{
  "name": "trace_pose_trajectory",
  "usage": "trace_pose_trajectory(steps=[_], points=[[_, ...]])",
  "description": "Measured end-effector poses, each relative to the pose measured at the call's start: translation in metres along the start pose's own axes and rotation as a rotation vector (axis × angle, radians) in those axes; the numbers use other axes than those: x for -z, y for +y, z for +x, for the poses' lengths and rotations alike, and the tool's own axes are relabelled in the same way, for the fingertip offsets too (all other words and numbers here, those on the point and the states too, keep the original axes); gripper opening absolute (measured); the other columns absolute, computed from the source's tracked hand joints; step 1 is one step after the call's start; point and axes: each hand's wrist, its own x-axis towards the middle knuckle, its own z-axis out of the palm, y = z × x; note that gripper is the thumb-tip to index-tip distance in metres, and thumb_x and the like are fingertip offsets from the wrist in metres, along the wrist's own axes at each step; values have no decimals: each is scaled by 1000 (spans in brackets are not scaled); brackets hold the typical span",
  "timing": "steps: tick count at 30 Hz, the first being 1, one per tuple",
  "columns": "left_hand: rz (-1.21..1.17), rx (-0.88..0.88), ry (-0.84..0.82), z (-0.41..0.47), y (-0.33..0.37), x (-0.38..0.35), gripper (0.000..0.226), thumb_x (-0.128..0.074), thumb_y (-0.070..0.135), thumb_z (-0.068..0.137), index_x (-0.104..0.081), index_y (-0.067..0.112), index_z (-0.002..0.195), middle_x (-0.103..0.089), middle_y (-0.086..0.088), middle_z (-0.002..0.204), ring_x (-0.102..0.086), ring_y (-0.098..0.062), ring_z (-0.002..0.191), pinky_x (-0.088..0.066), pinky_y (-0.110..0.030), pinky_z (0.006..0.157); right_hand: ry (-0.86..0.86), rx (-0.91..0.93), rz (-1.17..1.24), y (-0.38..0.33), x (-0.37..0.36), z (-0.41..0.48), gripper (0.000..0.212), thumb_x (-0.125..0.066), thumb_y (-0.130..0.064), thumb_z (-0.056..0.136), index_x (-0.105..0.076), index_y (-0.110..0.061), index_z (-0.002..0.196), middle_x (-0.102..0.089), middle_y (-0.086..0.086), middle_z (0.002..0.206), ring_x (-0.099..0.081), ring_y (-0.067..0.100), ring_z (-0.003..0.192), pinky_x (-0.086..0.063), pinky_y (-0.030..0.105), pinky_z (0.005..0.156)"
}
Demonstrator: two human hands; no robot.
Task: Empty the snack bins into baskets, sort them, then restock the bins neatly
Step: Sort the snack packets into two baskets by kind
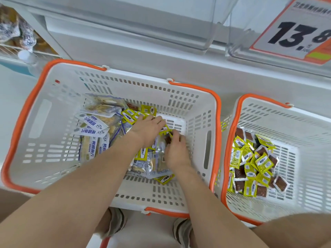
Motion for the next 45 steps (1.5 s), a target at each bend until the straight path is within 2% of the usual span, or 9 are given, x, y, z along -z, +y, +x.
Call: trace_pose_trajectory(steps=[7, 13, 18, 29, 31, 34, 40, 43, 45], points=[[59, 28, 51, -14, 0, -10, 77, -69, 18, 95, -28, 34, 158, -30, 1, 163, -36, -30, 142, -40, -57, 104, -108, -20, -3, 5, -4, 17, 70, -63, -17, 102, -23, -22, 159, -26, 15, 156, -50, 39, 129, -48, 48, 100], [43, 175, 53, -16, -1, -5, 48, -62, 24, 100, -43, 27, 144, -46, -8, 144, -46, -36, 130, -46, -43, 64, -145, 37, -305, -4, 8, 24, 63, -57, 12, 89, -37, -14, 142, -49, 19, 127, -64, 42, 107, -58, 53, 86], [-197, 266, 280, -31, -4, -10, 30, -55, 32, 104, -51, 24, 132, -45, -10, 131, -46, -33, 119, -51, -42, 66, -128, 110, -417, -10, 10, 16, 66, -55, 18, 84, -36, -12, 139, -52, 19, 121, -65, 43, 103, -59, 53, 78], [-1063, 670, 794, -68, 22, 18, 18, -62, 39, 97, -64, 21, 101, -60, -8, 102, -42, -12, 94, -32, -33, 73, 326, 2, 478, -37, 64, -21, 37, -66, -17, 93, -54, -16, 129, -66, -4, 86, -65, 15, 66, -44, 28, 54], [-1212, 629, 811, -71, 32, 33, 24, -60, 45, 92, -62, 22, 87, -59, -7, 79, -54, -32, 90, -46, -43, 73, 364, 56, 534, -42, 84, -33, 34, -65, -19, 93, -61, -16, 127, -71, -6, 89, -68, 13, 69, -50, 29, 59], [-1421, 555, 775, -78, 57, 60, 23, -63, 52, 85, -63, 29, 85, -61, -4, 77, -62, -34, 83, -59, -60, 73, 462, 125, 541, -39, 121, -55, 30, -67, -19, 92, -71, -16, 122, -75, -5, 93, -69, 16, 77, -51, 28, 70], [-1237, 265, 858, -93, 132, 122, 27, -69, 28, 86, -49, 28, 68, -47, 8, 66, -52, -28, 75, -53, -51, 72, 738, -45, 529, 13, 195, -103, 19, -67, -21, 94, -74, -12, 110, -71, 4, 78, -66, 31, 77, -43, 34, 68], [-1081, 124, 868, -100, 183, 146, 19, -75, 18, 84, -58, 25, 79, -58, 3, 85, -50, -16, 95, -45, -33, 87, 681, -244, 548, 52, 219, -115, 30, -61, -27, 95, -73, -7, 115, -66, 1, 74, -67, 36, 88, -47, 35, 75], [-1075, -4, 650, -101, 209, 155, 43, -82, 24, 80, -64, 28, 118, -52, -3, 120, -47, -10, 117, -40, -20, 103, 535, -270, 561, 71, 227, -121, 39, -52, -38, 90, -77, -10, 100, -68, 5, 76, -67, 34, 89, -49, 34, 76]])
